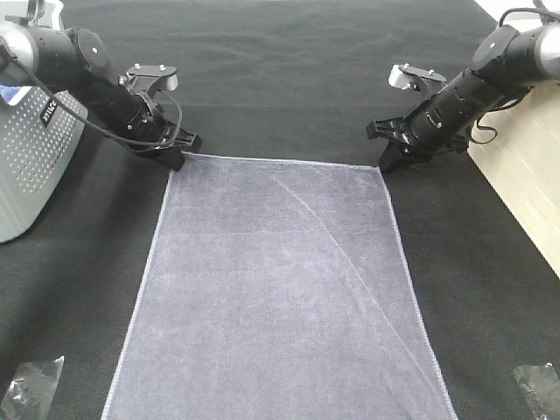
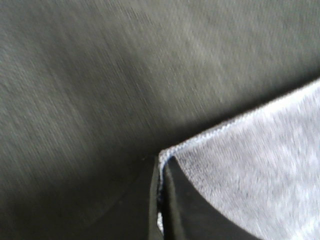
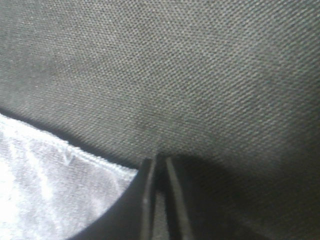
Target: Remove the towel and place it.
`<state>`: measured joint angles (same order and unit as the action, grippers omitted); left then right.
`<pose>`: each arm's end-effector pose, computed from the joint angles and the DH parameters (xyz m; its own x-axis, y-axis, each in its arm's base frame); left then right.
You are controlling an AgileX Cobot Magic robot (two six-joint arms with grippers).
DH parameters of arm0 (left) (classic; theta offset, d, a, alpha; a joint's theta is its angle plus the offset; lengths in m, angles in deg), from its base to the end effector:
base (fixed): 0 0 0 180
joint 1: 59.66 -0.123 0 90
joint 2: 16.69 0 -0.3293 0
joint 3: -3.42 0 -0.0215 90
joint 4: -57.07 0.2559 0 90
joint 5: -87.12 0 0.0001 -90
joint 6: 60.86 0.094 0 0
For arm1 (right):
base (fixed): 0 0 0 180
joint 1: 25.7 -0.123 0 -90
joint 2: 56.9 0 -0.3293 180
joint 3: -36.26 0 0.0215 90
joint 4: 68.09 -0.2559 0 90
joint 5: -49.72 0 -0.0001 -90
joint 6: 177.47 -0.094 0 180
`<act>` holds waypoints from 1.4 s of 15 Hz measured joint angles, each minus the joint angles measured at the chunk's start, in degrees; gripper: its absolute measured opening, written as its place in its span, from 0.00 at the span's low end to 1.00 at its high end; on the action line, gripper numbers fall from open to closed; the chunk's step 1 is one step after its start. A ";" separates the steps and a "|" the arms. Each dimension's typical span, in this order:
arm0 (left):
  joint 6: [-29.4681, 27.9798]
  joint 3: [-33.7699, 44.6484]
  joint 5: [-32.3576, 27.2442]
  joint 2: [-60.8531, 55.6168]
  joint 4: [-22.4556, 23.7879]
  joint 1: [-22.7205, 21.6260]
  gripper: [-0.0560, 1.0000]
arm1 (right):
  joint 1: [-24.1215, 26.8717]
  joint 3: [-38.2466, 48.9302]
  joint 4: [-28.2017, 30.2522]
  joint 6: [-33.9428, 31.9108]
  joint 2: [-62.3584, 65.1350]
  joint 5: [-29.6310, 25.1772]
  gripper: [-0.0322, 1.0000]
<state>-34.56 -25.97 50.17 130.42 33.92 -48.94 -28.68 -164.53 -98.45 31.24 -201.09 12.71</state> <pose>0.5415 -0.1251 0.1208 -0.8260 0.2843 -0.4867 0.3986 0.9052 -0.1477 0.5260 0.0561 0.1106 -0.9027 -0.1076 -0.4166 -0.2288 0.9400 0.2529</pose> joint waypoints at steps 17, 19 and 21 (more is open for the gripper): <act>1.03 0.00 0.92 0.11 0.40 0.00 0.05 | -0.23 0.06 -0.92 0.06 1.60 -4.47 0.65; 1.03 0.00 0.80 0.11 0.40 0.00 0.05 | -0.23 0.57 -0.23 0.63 2.69 -6.36 0.65; 1.03 0.00 0.57 0.11 0.40 0.00 0.05 | -0.17 0.69 -0.46 2.18 4.58 -8.02 0.65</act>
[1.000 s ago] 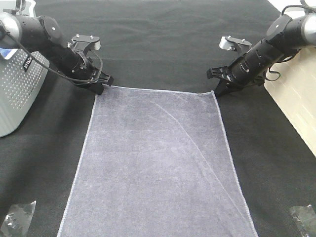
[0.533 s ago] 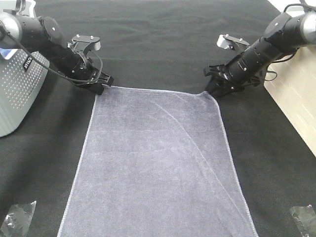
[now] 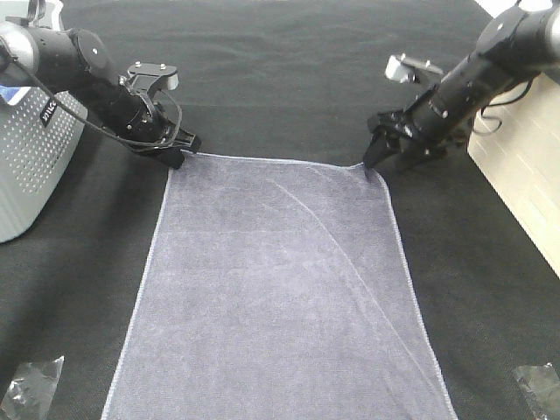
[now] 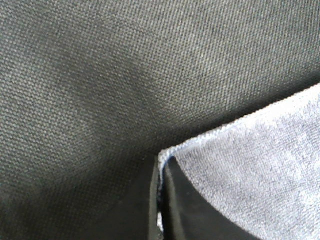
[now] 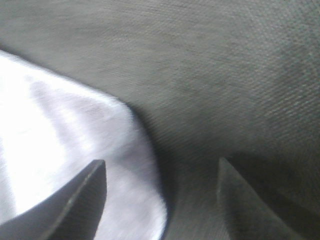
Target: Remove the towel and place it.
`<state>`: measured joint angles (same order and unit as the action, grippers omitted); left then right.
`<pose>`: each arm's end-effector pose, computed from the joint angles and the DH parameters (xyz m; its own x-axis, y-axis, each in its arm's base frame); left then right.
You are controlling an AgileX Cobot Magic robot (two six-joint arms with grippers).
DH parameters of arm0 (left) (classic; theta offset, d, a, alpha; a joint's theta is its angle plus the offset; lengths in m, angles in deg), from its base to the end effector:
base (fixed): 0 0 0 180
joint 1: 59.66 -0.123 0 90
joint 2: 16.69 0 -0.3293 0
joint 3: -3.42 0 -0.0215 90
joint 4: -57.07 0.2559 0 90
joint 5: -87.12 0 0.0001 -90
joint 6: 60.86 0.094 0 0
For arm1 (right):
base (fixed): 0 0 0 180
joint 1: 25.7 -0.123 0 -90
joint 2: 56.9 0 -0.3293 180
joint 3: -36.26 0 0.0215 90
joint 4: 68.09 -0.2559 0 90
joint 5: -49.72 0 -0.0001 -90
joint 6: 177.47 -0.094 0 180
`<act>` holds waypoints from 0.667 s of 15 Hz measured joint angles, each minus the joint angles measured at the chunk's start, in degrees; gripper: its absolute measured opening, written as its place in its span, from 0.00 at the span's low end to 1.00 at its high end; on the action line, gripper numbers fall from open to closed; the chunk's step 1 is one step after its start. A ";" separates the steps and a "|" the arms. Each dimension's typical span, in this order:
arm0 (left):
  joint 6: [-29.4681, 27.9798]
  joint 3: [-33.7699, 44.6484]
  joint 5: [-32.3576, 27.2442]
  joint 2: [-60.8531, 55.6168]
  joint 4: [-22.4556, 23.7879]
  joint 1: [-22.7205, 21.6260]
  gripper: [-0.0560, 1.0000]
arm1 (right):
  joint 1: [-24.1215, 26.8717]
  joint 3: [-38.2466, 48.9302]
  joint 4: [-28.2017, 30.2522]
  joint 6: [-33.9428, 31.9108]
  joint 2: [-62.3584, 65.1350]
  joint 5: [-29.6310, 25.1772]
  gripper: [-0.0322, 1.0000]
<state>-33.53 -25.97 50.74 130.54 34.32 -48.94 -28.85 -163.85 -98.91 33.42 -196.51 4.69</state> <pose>0.5423 -0.1246 0.1199 -0.8146 0.3036 -0.4942 0.4144 0.9009 -0.1295 0.5111 0.0623 0.1466 -0.9059 -0.1802 -0.3833 -0.3034 0.9076 0.2903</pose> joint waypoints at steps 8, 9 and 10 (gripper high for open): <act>0.00 0.00 -0.92 0.00 0.00 0.00 0.05 | 0.00 0.06 -2.52 2.69 -1.83 -1.66 0.65; 0.00 0.00 -0.92 0.00 0.00 0.00 0.05 | 0.00 0.11 -2.52 2.92 -2.41 -0.52 0.65; 0.00 0.00 -0.92 0.00 0.00 0.00 0.05 | 0.00 0.11 -2.98 2.92 -2.58 0.52 0.65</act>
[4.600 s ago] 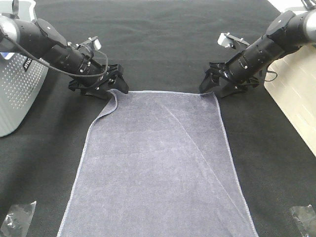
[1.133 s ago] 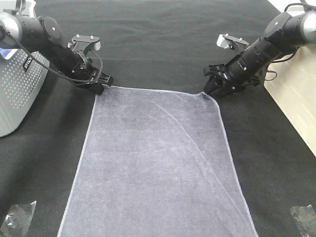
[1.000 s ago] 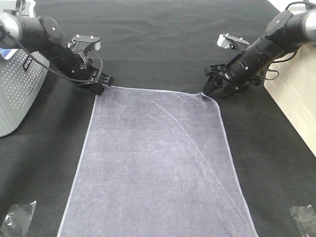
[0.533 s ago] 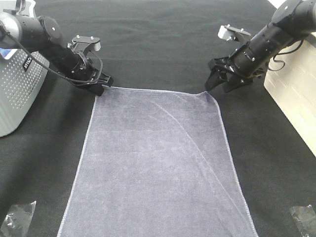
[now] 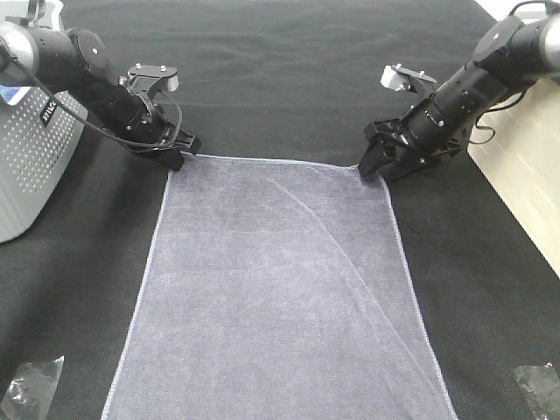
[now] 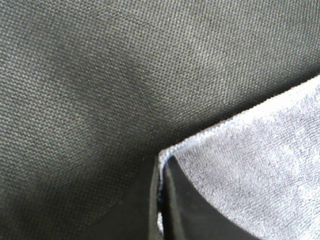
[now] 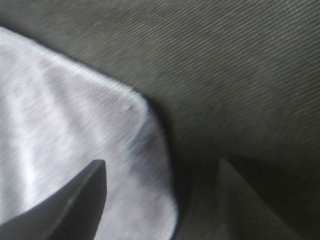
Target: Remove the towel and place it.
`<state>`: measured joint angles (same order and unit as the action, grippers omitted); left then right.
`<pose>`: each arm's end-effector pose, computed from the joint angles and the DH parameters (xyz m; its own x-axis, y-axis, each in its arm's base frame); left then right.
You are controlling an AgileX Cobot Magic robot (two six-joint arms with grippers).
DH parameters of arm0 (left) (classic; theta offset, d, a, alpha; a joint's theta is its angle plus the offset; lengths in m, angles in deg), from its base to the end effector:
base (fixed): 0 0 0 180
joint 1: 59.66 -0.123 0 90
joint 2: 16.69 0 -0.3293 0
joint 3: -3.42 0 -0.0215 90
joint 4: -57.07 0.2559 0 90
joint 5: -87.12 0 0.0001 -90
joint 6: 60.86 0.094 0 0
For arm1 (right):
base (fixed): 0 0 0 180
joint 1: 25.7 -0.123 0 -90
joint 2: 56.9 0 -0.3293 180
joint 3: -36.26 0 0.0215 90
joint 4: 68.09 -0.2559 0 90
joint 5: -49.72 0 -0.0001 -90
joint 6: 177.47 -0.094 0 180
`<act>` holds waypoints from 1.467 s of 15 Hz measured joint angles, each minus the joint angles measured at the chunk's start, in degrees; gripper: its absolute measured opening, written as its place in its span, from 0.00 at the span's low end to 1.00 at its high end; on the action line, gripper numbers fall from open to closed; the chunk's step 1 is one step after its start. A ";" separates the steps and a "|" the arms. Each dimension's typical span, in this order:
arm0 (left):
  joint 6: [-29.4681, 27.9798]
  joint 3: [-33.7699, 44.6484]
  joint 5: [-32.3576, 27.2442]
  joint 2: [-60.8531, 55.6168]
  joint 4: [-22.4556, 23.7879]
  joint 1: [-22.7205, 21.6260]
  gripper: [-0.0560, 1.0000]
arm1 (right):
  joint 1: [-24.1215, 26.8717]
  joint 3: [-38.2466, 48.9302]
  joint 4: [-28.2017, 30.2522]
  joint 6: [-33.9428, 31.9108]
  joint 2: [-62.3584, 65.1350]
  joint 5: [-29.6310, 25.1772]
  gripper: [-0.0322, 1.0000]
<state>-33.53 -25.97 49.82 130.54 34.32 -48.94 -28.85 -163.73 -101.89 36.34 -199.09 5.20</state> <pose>0.5409 -0.1249 0.1193 -0.8203 0.3081 -0.4819 0.4173 0.8986 -0.1359 0.5128 0.0650 0.1246 -0.9116 -0.1832 -0.3681 -0.3092 0.8955 0.3200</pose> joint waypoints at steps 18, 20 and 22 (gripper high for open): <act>0.17 0.00 0.06 0.00 0.00 0.00 0.05 | -4.13 -1.15 5.16 0.97 -1.95 4.64 0.57; 0.17 0.00 0.06 0.00 0.00 0.00 0.05 | -4.13 -1.15 6.65 0.86 -1.95 4.70 0.48; 0.17 0.00 0.06 0.00 0.00 0.00 0.05 | -4.07 -1.15 7.62 0.80 -1.95 5.16 0.37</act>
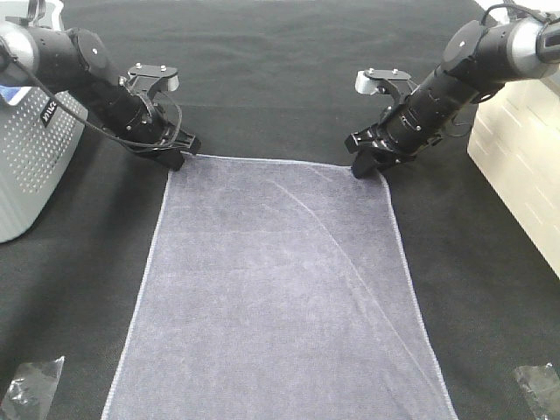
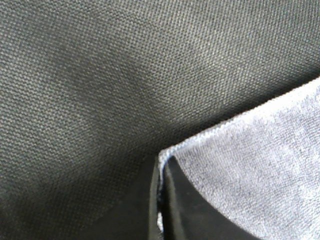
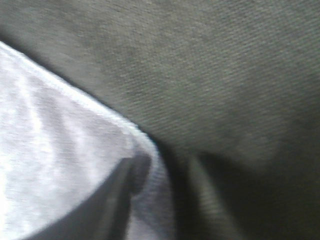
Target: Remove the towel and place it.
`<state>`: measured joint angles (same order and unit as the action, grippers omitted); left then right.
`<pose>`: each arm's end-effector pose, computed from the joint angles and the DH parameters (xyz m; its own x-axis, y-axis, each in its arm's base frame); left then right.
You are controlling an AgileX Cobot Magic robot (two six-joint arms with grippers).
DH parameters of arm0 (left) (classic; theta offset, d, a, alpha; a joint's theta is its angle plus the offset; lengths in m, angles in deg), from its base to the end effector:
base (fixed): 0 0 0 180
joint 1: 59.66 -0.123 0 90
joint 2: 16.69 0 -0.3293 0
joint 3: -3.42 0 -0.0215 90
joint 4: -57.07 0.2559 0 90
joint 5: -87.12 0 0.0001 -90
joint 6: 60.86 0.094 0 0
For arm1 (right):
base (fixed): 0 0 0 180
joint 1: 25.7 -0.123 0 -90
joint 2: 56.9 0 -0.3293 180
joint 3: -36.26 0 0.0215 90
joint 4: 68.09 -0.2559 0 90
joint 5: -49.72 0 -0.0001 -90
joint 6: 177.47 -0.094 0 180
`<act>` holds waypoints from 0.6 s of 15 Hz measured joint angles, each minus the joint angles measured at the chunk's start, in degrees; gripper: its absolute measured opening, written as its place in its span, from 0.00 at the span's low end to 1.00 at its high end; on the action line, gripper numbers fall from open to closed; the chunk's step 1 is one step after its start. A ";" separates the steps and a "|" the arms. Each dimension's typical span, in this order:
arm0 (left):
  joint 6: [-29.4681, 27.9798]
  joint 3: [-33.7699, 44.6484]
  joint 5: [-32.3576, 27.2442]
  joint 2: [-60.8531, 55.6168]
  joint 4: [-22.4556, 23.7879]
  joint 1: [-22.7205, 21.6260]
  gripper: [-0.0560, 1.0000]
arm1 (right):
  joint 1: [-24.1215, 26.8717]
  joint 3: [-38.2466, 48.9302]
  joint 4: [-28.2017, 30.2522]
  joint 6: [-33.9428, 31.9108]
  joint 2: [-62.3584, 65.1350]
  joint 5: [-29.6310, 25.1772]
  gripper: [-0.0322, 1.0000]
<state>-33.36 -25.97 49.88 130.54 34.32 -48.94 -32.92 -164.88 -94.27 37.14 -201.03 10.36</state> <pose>0.5410 -0.1248 0.1194 -0.8187 0.3105 -0.4831 0.4195 0.8978 -0.1340 0.5175 0.0921 0.1102 -0.8494 -0.3384 -0.4050 -0.4337 0.8849 0.1701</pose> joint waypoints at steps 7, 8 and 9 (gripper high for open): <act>0.00 0.00 0.06 0.00 0.00 0.00 0.05 | 0.00 0.00 3.04 -0.92 0.00 1.38 0.05; 0.00 0.00 0.34 0.00 0.00 0.00 0.05 | 0.00 -0.06 3.04 -0.92 0.00 1.38 0.05; 0.00 0.00 0.74 0.00 0.00 0.00 0.05 | 0.00 -0.52 3.09 -0.97 0.00 1.32 0.05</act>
<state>-33.36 -25.97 50.63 130.54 34.32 -48.94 -32.92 -165.39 -91.18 36.17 -201.03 11.68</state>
